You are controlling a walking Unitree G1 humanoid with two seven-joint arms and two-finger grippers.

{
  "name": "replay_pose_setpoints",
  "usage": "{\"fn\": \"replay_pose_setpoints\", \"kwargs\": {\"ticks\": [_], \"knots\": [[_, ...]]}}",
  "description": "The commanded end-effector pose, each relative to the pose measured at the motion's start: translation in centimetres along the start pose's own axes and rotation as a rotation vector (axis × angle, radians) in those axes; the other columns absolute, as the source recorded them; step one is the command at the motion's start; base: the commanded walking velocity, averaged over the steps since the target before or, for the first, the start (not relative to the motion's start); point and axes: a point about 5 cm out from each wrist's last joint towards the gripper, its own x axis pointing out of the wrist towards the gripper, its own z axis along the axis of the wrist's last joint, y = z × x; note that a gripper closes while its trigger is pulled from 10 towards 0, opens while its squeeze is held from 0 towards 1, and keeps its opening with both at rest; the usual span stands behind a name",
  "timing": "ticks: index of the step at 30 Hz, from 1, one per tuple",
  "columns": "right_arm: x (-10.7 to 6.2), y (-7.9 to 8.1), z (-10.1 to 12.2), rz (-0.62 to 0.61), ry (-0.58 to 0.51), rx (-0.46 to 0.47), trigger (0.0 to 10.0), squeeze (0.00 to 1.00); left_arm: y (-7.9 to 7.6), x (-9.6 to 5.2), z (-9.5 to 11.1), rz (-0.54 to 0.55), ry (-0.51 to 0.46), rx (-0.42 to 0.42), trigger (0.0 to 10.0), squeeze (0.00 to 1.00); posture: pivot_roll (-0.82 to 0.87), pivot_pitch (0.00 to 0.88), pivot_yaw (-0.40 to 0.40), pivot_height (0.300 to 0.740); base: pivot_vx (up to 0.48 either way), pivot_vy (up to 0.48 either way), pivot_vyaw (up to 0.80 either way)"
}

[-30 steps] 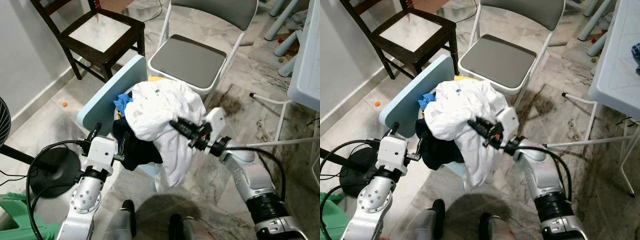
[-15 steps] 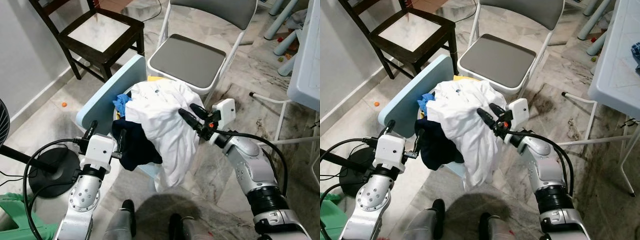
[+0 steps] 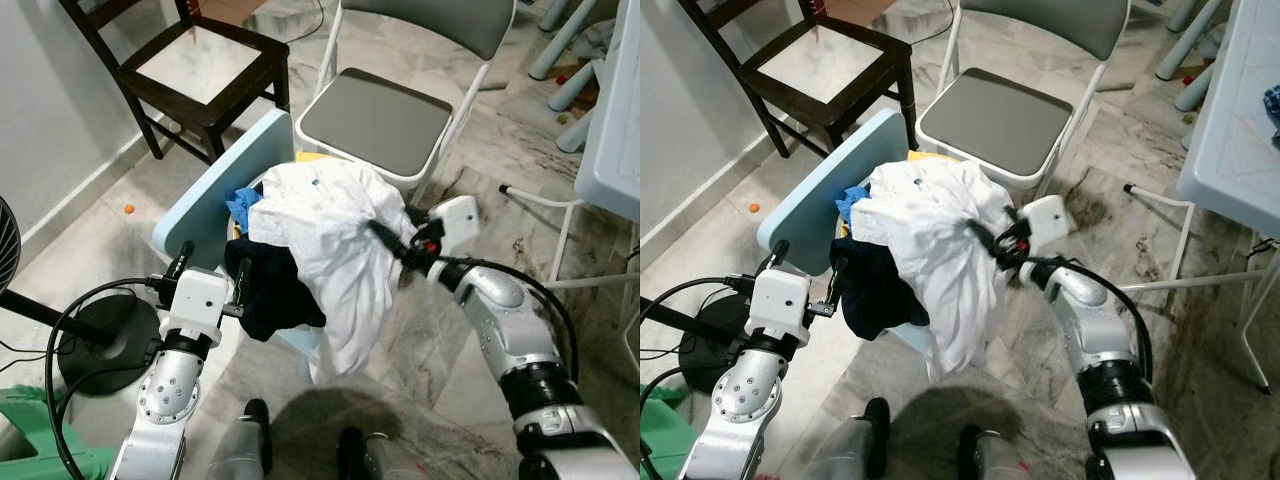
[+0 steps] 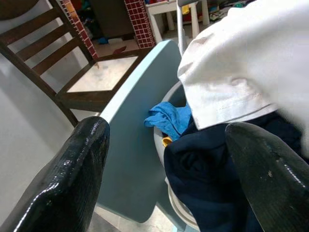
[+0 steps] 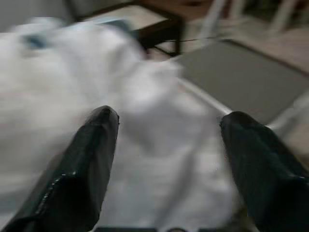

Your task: Hang hanger

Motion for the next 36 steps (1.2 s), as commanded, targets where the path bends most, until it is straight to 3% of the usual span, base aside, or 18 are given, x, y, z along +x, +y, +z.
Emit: {"fn": "replay_pose_setpoints", "kwargs": {"ticks": [1, 9, 16, 27, 30, 36], "knots": [[-0.5, -0.2, -1.1, -0.040, 0.027, 0.007, 10.0, 1.00, -0.2, -0.5, -0.7, -0.007, 0.034, 0.006, 10.0, 0.00, 0.31, 0.319, -0.064, 0.740, 0.000, 0.000, 0.00], [-0.5, 1.0, -2.7, -0.007, 0.091, -0.003, 10.0, 1.00, -0.2, -0.5, -0.6, -0.007, 0.034, 0.006, 10.0, 0.00, 0.31, 0.322, -0.062, 0.740, 0.000, 0.000, 0.00], [-0.8, 3.4, -3.2, 0.198, 0.140, 0.024, 10.0, 1.00, -0.5, -0.7, -0.8, -0.016, 0.042, 0.002, 10.0, 0.00, 0.30, 0.327, -0.065, 0.740, 0.000, 0.000, 0.00], [-1.0, 6.2, -2.5, 0.376, 0.125, 0.078, 10.0, 1.00, -0.6, -0.6, -0.8, -0.013, 0.042, -0.003, 10.0, 0.00, 0.30, 0.330, -0.074, 0.740, 0.000, 0.000, 0.00], [-1.1, 7.3, -2.0, 0.426, 0.096, 0.118, 10.0, 0.91, -0.7, -0.7, -0.8, -0.011, 0.044, -0.006, 10.0, 0.00, 0.30, 0.333, -0.078, 0.740, 0.000, 0.000, 0.00], [-1.0, 8.5, -1.6, 0.455, 0.074, 0.156, 10.0, 0.87, -0.8, -0.8, -0.8, -0.011, 0.047, -0.009, 10.0, 0.00, 0.30, 0.335, -0.078, 0.740, 0.000, 0.000, 0.00]]}}
